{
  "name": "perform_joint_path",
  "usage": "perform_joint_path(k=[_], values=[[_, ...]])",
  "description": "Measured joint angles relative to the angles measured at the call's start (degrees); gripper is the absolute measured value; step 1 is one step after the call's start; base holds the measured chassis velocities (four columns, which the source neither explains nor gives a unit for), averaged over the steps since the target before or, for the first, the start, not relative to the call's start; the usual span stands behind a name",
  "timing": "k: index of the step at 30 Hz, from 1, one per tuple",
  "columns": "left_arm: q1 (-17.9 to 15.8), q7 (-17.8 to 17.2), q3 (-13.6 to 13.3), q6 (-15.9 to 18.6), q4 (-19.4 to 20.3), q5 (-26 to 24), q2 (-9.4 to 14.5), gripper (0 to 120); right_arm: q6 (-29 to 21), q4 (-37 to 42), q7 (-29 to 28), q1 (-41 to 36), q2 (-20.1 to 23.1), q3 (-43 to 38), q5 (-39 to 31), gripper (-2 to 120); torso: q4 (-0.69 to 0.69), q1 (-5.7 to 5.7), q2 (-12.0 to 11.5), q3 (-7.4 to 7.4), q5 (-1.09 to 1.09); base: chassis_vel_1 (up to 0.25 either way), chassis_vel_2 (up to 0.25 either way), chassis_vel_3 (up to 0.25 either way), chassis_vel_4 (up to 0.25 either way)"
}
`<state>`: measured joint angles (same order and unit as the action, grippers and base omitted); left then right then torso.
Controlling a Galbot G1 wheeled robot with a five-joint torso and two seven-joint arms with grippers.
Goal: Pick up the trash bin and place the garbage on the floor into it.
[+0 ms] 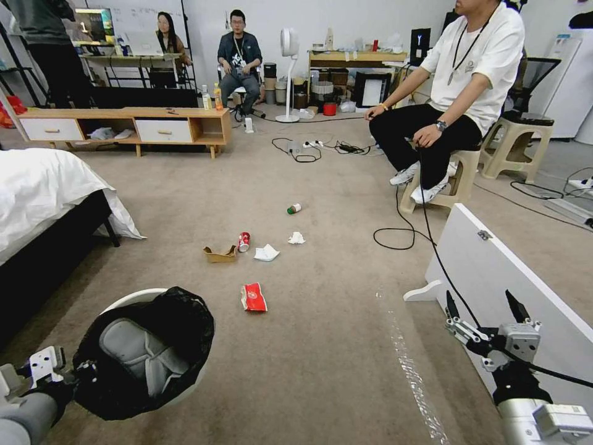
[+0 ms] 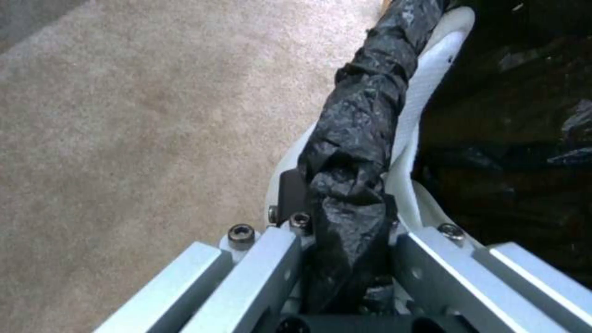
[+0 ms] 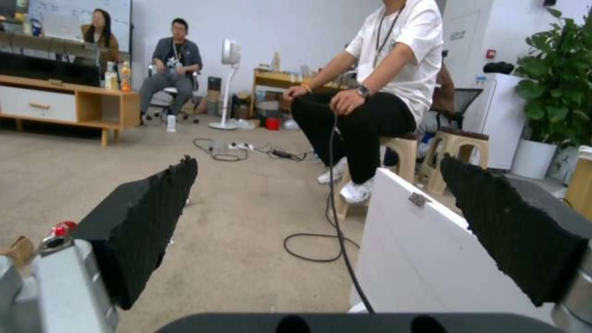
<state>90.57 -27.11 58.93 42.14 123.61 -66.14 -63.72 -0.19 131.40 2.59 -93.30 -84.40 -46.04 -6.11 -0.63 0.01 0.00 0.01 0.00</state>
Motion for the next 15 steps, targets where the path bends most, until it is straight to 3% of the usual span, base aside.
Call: perform_joint_path(k=[15], values=[[-0.1, 0.2, -0.3, 0.0, -0.2, 0.2, -0.2, 1, 0.2, -0.2, 0.0, 0.0, -0.3, 0.0, 0.0, 100, 0.00, 0.00, 0.0, 0.00, 0.00, 0.000, 0.000, 0.000, 0.000]])
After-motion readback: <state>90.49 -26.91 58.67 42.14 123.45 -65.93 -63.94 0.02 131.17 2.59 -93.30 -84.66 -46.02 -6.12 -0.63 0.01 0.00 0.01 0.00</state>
